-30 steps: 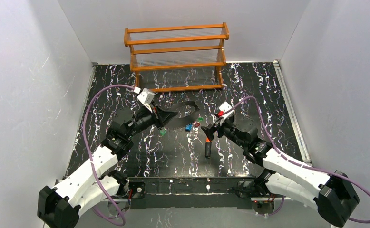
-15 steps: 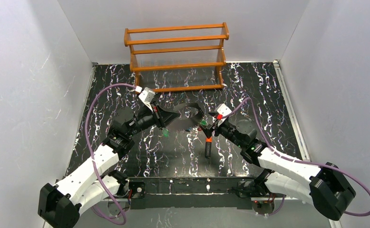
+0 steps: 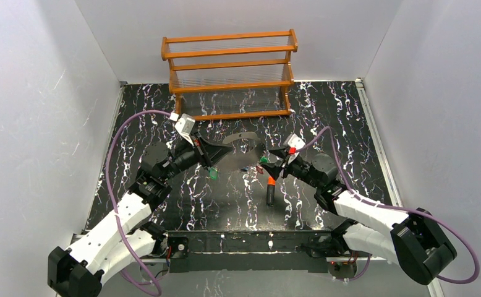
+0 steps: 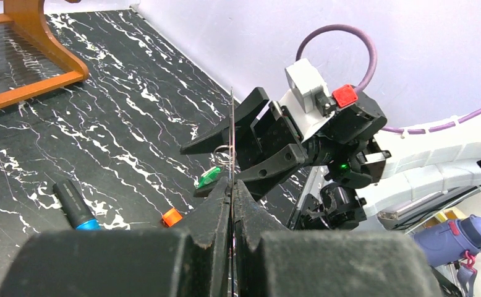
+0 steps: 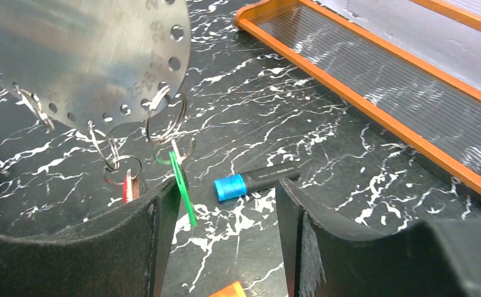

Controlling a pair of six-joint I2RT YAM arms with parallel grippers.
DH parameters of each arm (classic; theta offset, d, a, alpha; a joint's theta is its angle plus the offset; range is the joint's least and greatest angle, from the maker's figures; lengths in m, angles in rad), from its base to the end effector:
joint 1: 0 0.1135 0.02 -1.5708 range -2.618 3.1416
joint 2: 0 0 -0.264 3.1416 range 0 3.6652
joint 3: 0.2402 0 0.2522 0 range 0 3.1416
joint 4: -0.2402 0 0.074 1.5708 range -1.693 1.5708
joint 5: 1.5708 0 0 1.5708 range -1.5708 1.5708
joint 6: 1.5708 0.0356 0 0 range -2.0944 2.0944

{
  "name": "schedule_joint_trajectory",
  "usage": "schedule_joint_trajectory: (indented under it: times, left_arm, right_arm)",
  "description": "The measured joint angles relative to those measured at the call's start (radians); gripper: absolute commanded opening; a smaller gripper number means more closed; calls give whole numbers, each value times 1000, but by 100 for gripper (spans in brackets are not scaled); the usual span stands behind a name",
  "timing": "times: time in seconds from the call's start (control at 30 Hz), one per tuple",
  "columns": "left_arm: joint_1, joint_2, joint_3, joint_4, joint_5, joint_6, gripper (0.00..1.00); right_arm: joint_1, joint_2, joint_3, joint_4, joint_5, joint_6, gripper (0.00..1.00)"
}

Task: Remove the keys from the keyring

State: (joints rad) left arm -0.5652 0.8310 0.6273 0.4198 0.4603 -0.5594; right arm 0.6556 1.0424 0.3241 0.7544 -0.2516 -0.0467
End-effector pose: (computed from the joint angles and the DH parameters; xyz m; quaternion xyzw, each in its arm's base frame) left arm 0.1583 -0.1191 0.3404 0.1795 0.6097 -0.5254 0.5657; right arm 0.1684 0.1407 0.2294 -0.3217 0.6157 0.2972 0.6551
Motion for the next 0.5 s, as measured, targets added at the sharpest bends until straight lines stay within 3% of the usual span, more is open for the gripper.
schedule_joint_trajectory:
  times: [0.5]
  left_arm:
    - [0, -10, 0, 1, -7, -35, 0]
  right_arm:
    - [-13, 82, 4, 70, -128, 32, 59]
